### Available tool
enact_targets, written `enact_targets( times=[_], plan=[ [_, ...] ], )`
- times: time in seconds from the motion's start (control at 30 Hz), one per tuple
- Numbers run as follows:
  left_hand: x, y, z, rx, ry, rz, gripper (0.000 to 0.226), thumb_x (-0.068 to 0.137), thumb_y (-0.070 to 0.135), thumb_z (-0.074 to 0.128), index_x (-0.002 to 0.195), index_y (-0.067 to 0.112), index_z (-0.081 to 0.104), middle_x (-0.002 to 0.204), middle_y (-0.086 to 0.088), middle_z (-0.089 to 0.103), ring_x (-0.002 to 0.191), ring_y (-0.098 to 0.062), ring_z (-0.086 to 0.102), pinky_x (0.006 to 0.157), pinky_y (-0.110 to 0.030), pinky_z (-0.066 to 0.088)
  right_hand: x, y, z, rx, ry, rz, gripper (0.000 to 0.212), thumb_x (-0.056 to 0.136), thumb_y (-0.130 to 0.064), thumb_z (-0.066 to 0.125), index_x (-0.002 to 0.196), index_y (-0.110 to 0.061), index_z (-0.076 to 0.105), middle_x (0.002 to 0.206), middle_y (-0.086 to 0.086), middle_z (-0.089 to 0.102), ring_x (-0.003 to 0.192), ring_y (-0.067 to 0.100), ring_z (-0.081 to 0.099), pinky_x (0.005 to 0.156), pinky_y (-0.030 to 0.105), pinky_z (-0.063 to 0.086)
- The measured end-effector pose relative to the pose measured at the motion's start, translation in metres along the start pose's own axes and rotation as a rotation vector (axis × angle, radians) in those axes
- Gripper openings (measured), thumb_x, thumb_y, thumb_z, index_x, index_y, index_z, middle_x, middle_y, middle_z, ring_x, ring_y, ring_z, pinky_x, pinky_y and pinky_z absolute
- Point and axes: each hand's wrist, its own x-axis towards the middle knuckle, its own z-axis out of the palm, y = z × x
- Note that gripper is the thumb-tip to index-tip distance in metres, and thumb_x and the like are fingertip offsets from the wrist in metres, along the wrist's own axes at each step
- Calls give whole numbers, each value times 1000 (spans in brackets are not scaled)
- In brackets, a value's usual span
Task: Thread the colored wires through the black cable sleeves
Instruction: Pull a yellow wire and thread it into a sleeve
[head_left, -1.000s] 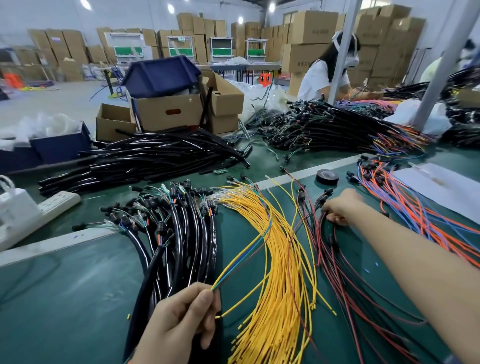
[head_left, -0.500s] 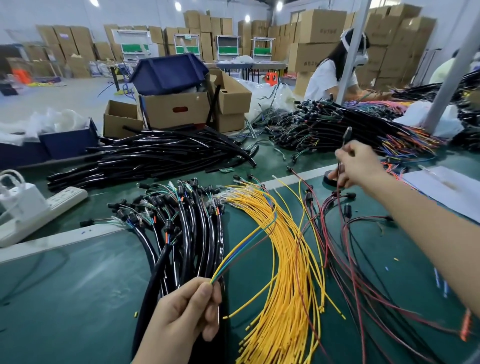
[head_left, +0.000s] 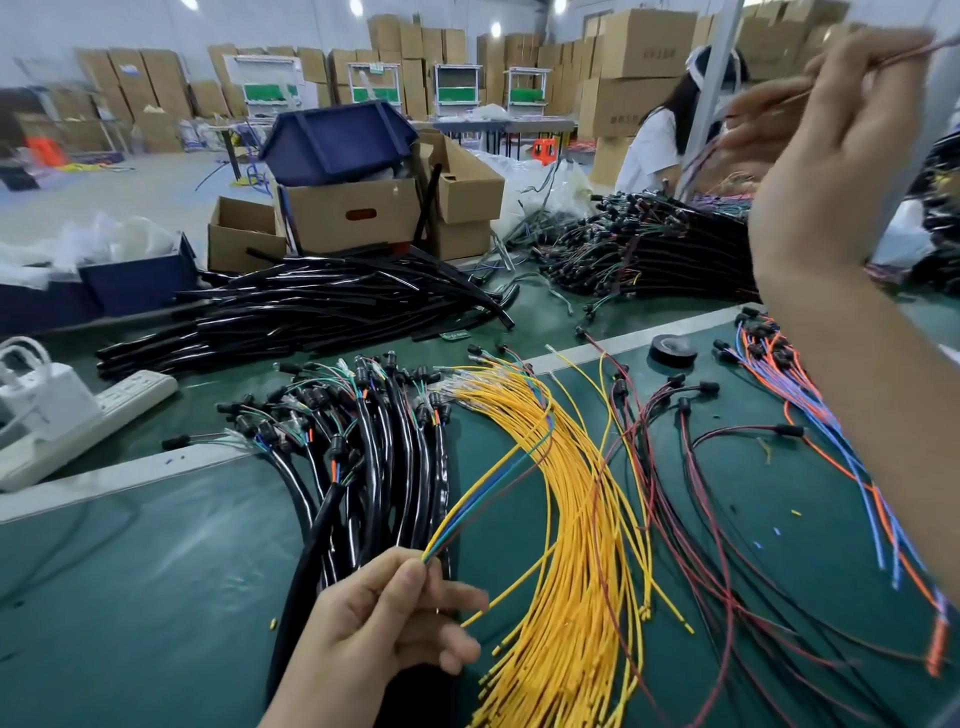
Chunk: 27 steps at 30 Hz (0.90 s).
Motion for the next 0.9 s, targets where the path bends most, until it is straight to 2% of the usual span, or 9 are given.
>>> enact_targets(
  times=[0.07,0.13,0.23,0.47,0.63,0.77,0.83,0.9],
  plan=[
    [0,-2,-1,10,16,-2,25,82,19,47,75,-4,53,87,-34,67,54,-34,63,49,-31,51,-6,4,4,24,-95,133,23,103,-20,29,86,-16,44,71,6,70,52,21,62,49,29,49],
    [0,-3,-1,16,30,2,26,81,19,47,74,-6,51,90,-32,68,56,-33,65,50,-29,52,-13,6,5,63,-111,226,26,103,-22,27,84,-15,43,70,9,71,49,23,62,46,26,47],
    [2,-4,0,34,20,12,27,81,19,46,72,-6,49,94,-28,69,61,-30,66,54,-28,53,-13,1,2,222,-36,310,28,104,-31,27,88,-13,42,75,16,72,50,27,64,45,25,47],
    [1,-3,-1,57,15,1,27,80,18,46,70,-6,50,92,-29,68,60,-28,65,54,-28,53,-12,-8,4,487,101,639,35,104,-34,29,84,-13,47,66,10,70,48,17,59,47,21,47],
    [3,-2,-1,64,14,-2,28,81,19,45,73,-8,49,93,-29,68,62,-28,66,56,-28,53,-13,-22,6,970,199,858,45,105,-31,29,74,-5,50,57,11,64,38,12,53,36,17,40],
    [3,-4,-1,57,7,-23,30,81,20,44,76,-9,48,96,-27,69,69,-32,69,59,-29,55,-21,-35,10,1311,197,909,47,105,-19,31,71,4,53,54,15,60,34,15,50,31,17,38],
    [3,-4,-1,8,20,-40,28,82,20,44,75,-6,46,100,-25,69,80,-35,71,62,-30,57,-28,-37,15,1302,151,954,48,104,-14,34,66,5,56,54,13,60,36,12,49,34,17,39],
    [2,-2,-2,-117,40,-83,25,86,18,41,74,-3,45,104,-27,68,91,-40,68,65,-34,58,-45,-32,24,1161,95,1048,47,104,-16,34,67,1,57,51,8,59,40,8,46,39,12,37]
  ],
)
